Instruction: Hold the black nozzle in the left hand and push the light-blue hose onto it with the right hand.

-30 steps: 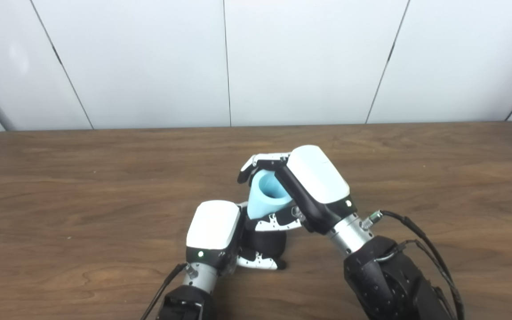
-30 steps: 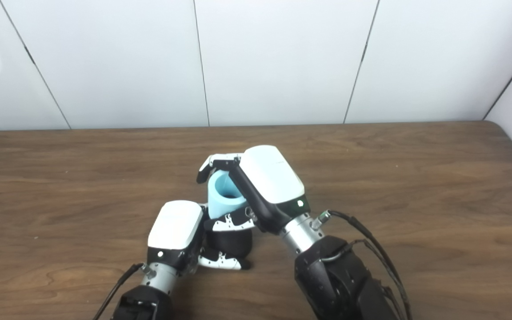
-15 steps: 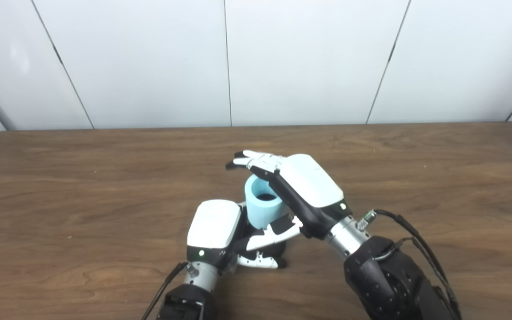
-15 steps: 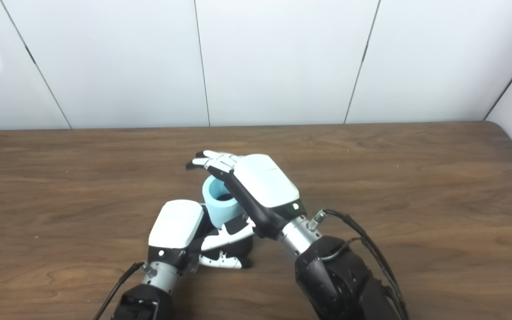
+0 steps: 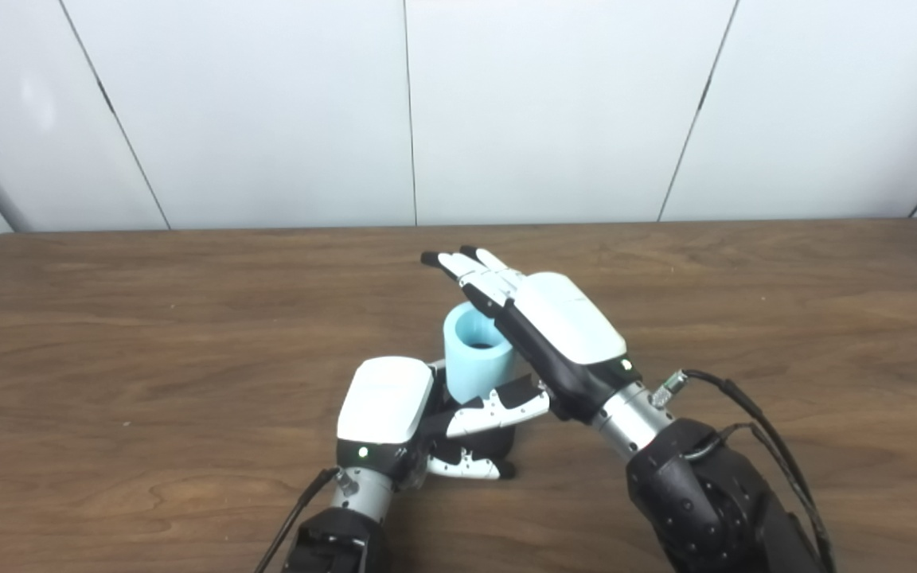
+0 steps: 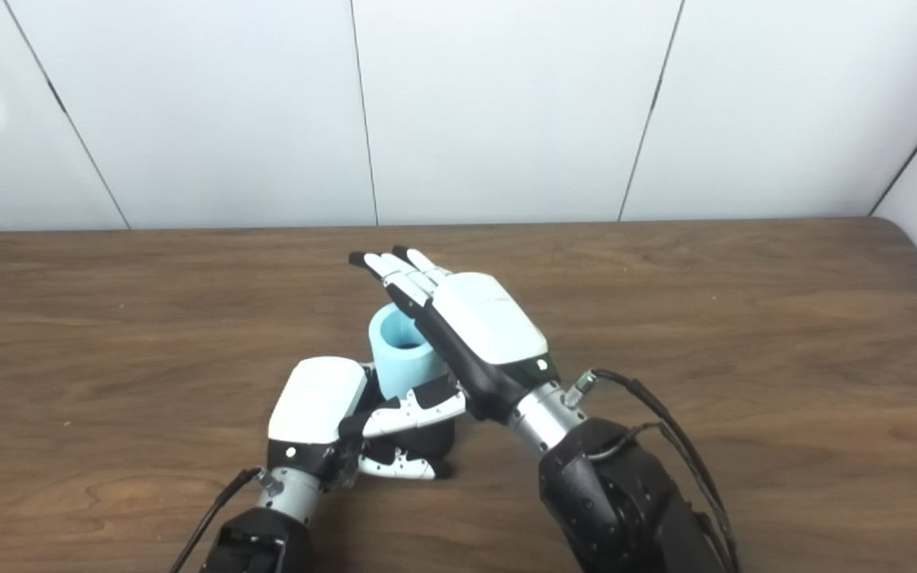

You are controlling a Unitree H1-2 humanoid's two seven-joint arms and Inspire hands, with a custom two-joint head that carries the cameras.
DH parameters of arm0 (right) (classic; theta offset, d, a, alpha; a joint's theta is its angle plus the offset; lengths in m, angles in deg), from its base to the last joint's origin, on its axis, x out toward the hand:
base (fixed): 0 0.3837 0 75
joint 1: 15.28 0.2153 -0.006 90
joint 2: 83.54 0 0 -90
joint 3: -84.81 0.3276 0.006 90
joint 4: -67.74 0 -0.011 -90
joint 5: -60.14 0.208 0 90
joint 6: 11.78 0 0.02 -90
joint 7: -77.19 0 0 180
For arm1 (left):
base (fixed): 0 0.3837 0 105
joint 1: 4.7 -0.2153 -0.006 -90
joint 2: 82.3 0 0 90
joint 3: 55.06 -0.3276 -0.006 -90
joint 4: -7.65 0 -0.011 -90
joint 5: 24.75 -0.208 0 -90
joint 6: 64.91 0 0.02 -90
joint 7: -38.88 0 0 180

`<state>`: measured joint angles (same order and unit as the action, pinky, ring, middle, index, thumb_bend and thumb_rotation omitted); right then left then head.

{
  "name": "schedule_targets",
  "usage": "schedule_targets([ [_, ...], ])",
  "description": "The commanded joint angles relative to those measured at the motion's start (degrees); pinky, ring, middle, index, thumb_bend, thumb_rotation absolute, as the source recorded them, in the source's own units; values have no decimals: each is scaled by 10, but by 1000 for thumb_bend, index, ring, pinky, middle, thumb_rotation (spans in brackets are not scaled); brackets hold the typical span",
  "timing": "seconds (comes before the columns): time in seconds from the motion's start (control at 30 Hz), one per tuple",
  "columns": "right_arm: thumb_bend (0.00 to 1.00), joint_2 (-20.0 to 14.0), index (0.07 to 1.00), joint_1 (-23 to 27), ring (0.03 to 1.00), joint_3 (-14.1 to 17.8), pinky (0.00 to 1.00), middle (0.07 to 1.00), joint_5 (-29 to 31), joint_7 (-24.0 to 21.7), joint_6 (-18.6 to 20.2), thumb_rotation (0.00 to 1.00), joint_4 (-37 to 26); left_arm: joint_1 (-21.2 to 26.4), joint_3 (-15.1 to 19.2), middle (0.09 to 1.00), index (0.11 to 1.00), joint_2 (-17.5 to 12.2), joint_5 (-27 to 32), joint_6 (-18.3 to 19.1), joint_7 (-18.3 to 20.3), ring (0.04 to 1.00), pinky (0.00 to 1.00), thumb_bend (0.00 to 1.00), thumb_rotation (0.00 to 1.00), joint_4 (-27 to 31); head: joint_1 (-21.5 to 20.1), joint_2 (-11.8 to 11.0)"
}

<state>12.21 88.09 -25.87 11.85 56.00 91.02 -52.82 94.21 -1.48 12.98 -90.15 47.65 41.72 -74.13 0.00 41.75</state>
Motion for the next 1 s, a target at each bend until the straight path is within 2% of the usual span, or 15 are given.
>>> schedule_targets([
  [0.0,800,-8,967,25,994,30,912,951,21,0,-16,638,-65,-63,-50,490,497,-2,31,6,144,599,503,518,0,-54,0,0],
  [0.2,747,-27,970,7,974,62,852,945,28,-18,-14,671,-117,-66,-47,477,501,-7,43,-5,135,571,486,518,0,-54,-4,-2],
  [0.3,731,-41,939,-1,976,57,901,944,6,-27,-36,720,-132,-66,-47,448,511,-8,41,-3,138,533,447,517,0,-52,-4,-1],
  [0.37,745,-47,937,-6,994,50,968,955,-2,-40,-42,750,-142,-67,-48,465,505,-8,40,-2,140,554,459,519,0,-48,-4,0],
  [0.57,744,-48,924,-19,997,27,1000,953,-43,-65,-73,864,-163,-70,-42,467,510,-8,52,-5,132,567,486,517,0,-48,-3,0],
  [0.7,724,-52,908,-22,1000,12,1000,961,-86,-120,-89,947,-183,-68,-43,469,504,-10,47,-6,133,538,461,518,0,-50,-5,2],
  [0.77,729,-52,903,-22,1000,6,1000,969,-106,-153,-97,990,-190,-68,-43,483,501,-10,52,-7,136,564,490,518,0,-50,-5,1],
  [0.87,738,-46,917,-19,1000,0,1000,983,-129,-198,-107,999,-195,-67,-45,492,498,-12,57,-11,140,582,511,518,0,-46,-3,2],
  [0.97,740,-36,919,-17,1000,2,1000,990,-140,-215,-115,1000,-193,-67,-47,472,513,-11,51,-7,144,562,480,517,0,-44,-4,2],
])
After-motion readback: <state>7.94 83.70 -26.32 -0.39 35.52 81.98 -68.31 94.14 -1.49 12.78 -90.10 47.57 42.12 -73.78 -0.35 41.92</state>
